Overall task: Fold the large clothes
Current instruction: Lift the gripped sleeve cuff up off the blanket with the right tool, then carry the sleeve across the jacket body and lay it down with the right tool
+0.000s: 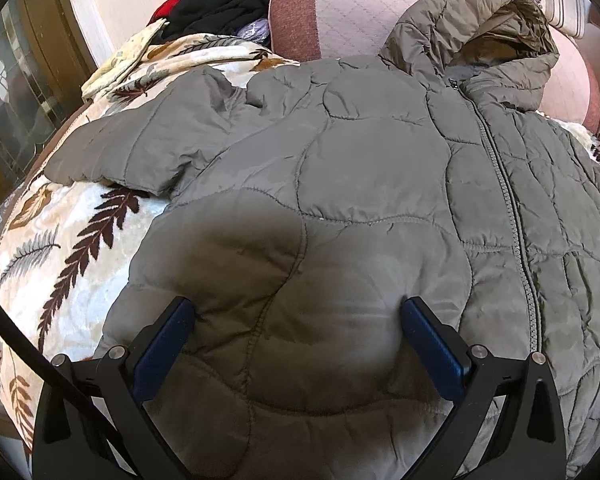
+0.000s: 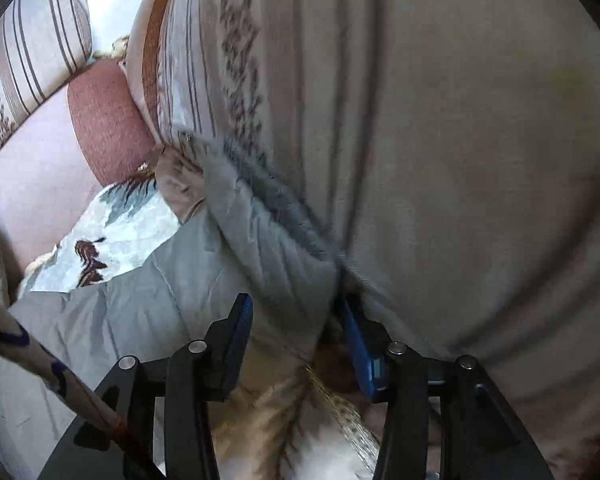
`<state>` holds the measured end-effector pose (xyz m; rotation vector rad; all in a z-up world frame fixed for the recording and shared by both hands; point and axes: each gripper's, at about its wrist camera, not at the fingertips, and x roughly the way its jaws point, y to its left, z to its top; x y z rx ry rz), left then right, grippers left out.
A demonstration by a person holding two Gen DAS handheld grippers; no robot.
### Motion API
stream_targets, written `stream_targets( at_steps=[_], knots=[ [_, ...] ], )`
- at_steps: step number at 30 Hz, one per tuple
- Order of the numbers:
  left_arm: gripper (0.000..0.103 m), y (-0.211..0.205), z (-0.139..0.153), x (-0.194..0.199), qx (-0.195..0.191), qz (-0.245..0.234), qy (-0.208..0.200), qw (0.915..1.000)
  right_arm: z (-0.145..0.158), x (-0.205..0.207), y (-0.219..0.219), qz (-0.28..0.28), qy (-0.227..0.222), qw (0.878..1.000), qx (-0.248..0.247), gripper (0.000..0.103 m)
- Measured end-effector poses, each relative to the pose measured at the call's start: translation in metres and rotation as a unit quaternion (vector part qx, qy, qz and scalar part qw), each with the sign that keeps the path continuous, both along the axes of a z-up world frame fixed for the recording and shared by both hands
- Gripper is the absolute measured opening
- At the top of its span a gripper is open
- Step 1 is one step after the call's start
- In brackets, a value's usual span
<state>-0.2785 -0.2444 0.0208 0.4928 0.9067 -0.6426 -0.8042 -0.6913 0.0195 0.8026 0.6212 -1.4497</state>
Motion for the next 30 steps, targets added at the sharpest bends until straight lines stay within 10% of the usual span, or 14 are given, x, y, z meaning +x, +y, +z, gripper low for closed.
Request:
stream_targets(
  at_steps=[2, 4, 18, 30],
  knots=[
    [0.103, -0.002, -0.001, 0.0, 0.001, -0.001, -0.004, 1.0, -0.003, 0.008, -0.007, 0.015, 0.01, 1.0, -0.005, 0.016],
    [0.103, -0.002, -0.001, 0.0, 0.002, -0.002, -0.005, 1.0, -0.002, 0.004, -0.007, 0.004, -0.007, 1.0, -0.013, 0.013],
    [0.103, 0.01, 0.011, 0.0, -0.017, 0.002, 0.008, 0.9998, 0.154, 0.037, 0.084, 0.06, -0.051, 0.985, -0.151, 0.012],
    [0.103, 0.041, 0.036, 0.01, -0.053, 0.011, -0.001, 0.9985, 0.261, 0.182, 0.215, 0.246, -0.149, 0.937, -0.197, 0.012]
  ],
)
